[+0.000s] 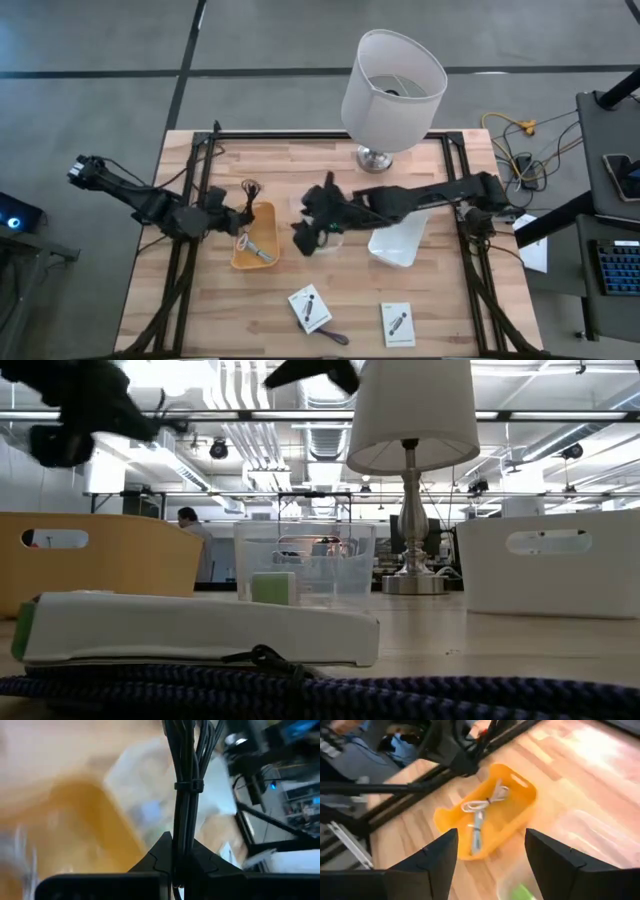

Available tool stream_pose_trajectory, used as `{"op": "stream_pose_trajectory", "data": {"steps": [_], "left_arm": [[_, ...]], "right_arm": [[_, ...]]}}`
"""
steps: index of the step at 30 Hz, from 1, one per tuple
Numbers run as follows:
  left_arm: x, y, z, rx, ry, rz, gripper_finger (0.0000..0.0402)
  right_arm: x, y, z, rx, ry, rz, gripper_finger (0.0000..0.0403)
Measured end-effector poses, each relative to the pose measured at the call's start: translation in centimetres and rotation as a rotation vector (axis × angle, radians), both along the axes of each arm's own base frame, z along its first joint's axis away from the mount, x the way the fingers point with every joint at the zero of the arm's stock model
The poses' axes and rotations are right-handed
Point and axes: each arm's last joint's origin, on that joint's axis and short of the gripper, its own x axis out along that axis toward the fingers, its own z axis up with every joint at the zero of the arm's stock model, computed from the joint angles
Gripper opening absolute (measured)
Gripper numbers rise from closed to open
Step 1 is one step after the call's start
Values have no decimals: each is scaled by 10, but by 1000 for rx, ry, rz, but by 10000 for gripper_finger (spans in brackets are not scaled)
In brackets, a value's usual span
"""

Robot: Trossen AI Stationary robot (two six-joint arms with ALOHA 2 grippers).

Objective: Pick and place items into bin
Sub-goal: Put the black charger cable into the yellow bin, then put the violet charger cable into the yellow bin

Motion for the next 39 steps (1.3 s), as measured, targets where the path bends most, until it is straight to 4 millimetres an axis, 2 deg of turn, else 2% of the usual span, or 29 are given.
{"op": "stream_pose_trajectory", "data": {"steps": [4,10,18,22,28,31,35,39], "left_arm": [[4,-8,-15,-142,37,10,6],[19,-26,-23,-294,70,-9,8],[25,-39,-44,-415,177,117,14],[26,-42,-48,-401,206,117,39],[26,-42,-48,-383,214,91,113],[25,-43,-45,-394,220,53,153],[25,-45,-31,-364,223,-93,189],[28,-53,-10,-238,180,-323,198]], "right_arm": [[-16,15,11,-48,-2,-68,229],[-24,26,17,-51,-38,-124,233],[-27,40,14,-13,-41,-121,233],[-31,45,10,-32,4,-105,233],[-38,52,6,-65,62,-83,233],[-46,61,2,-142,139,-9,233],[-65,77,-8,-285,306,127,233],[-83,98,-21,-298,416,233,233]]}}
